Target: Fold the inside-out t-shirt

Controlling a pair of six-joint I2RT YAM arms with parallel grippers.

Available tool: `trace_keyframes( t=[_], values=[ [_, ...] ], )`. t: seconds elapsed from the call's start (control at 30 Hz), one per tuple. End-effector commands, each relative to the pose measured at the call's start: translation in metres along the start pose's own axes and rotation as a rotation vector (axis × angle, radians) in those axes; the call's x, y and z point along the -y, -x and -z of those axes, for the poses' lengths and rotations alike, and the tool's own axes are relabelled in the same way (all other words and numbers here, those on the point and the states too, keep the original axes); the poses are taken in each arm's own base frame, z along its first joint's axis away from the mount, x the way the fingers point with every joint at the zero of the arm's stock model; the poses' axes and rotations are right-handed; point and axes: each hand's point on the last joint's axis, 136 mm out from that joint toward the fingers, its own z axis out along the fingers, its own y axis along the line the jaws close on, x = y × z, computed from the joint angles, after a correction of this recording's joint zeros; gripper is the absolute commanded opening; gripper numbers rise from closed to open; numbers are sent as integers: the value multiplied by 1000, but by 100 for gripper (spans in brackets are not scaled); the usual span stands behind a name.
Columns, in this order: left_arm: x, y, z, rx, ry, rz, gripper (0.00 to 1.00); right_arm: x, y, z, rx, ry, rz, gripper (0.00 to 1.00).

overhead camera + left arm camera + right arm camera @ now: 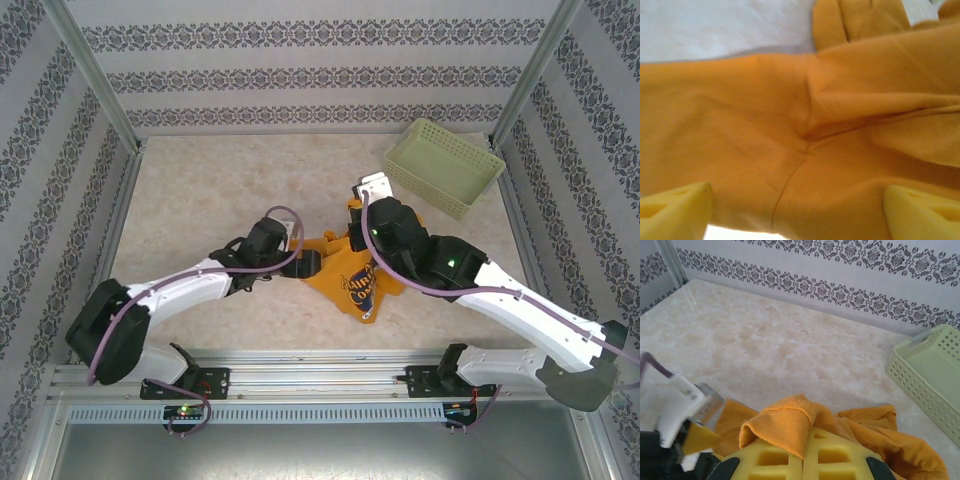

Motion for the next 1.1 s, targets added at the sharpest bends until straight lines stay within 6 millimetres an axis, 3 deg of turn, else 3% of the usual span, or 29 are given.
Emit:
trace_keyframes(
  t=[0.0, 0.07, 0.13, 0.3, 0.37, 0.47, 0.6, 0.67, 0.73, 0.97, 1.07],
  values=[
    [36, -5, -23, -82, -118, -115, 76, 1, 13, 6, 48, 2, -52, 0],
    [30, -12, -36, -118, -92, -112, 65, 4, 16, 8, 57, -8, -52, 0],
    [23, -10, -41, -113, -50, -97, 46, 8, 17, 8, 56, -25, -49, 0],
    [29, 16, -31, -52, -16, -103, 0, 18, 17, 6, 41, -77, -48, 0],
    [31, 32, -20, -2, 15, -109, 0, 29, 18, 7, 38, -103, -73, 0],
    [44, 70, 12, 119, 34, -137, 0, 46, 31, 18, 68, -142, -91, 0],
    [87, 122, 94, 386, -80, -187, 0, 64, 66, 54, 168, -160, -99, 0],
    [98, 132, 123, 468, -121, -205, 0, 67, 76, 66, 203, -145, -102, 0],
    [106, 126, 128, 445, -159, -245, 0, 68, 81, 74, 216, -130, -103, 0],
    [143, 49, 74, 234, -338, -459, 67, 45, 91, 67, 199, -33, -89, 0],
    [135, 31, 42, 197, -241, -544, 86, 39, 96, 65, 195, -12, -80, 0]
  ],
)
